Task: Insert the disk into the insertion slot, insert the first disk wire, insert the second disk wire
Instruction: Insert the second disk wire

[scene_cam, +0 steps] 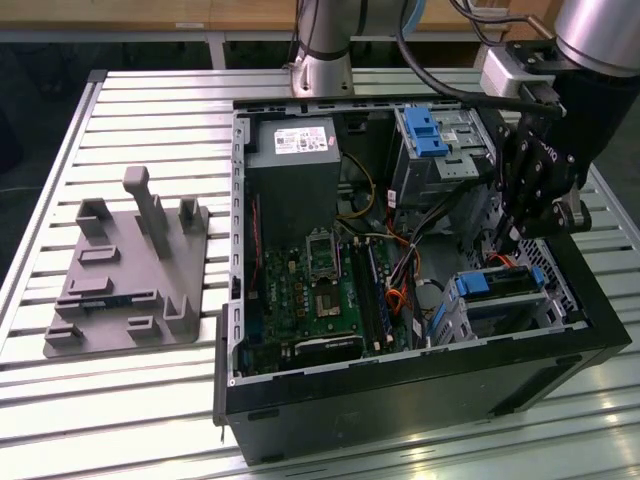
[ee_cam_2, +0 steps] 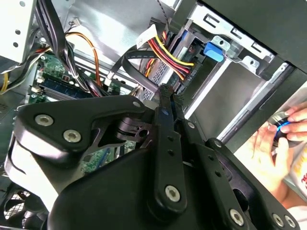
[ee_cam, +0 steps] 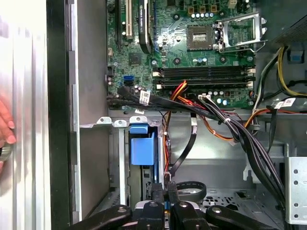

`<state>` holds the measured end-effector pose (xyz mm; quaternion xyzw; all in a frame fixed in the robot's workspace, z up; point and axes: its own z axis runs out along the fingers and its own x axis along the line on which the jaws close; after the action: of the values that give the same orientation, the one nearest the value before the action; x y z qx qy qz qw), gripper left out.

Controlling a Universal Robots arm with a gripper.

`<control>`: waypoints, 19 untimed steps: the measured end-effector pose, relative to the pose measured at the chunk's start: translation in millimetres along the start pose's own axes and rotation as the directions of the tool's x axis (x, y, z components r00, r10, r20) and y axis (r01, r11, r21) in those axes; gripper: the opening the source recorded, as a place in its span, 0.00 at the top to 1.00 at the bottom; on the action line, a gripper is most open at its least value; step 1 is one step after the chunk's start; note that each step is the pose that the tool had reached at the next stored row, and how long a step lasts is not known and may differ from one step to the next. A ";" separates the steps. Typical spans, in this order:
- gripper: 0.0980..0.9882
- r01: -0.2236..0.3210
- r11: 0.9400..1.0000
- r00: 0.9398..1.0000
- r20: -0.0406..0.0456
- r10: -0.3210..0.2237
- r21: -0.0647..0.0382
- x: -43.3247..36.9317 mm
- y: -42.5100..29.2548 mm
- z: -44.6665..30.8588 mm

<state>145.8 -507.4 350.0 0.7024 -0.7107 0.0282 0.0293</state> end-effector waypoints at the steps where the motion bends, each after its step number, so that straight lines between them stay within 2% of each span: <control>1: 0.94 0.000 1.000 1.000 0.007 0.000 0.000 1.5 0.0 0.1; 4: 0.94 0.000 1.000 1.000 0.026 0.000 0.000 6.2 -0.1 0.5; 6: 0.94 0.000 1.000 0.999 0.032 0.000 -0.001 9.5 -0.1 0.8; 13: 0.94 0.000 1.000 0.999 0.032 0.000 -0.002 11.0 -0.1 1.0; 19: 0.94 -0.001 1.000 0.999 0.034 0.001 -0.009 18.8 -1.0 2.7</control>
<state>146.6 -526.4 348.8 0.7023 -0.7114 0.0130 0.0207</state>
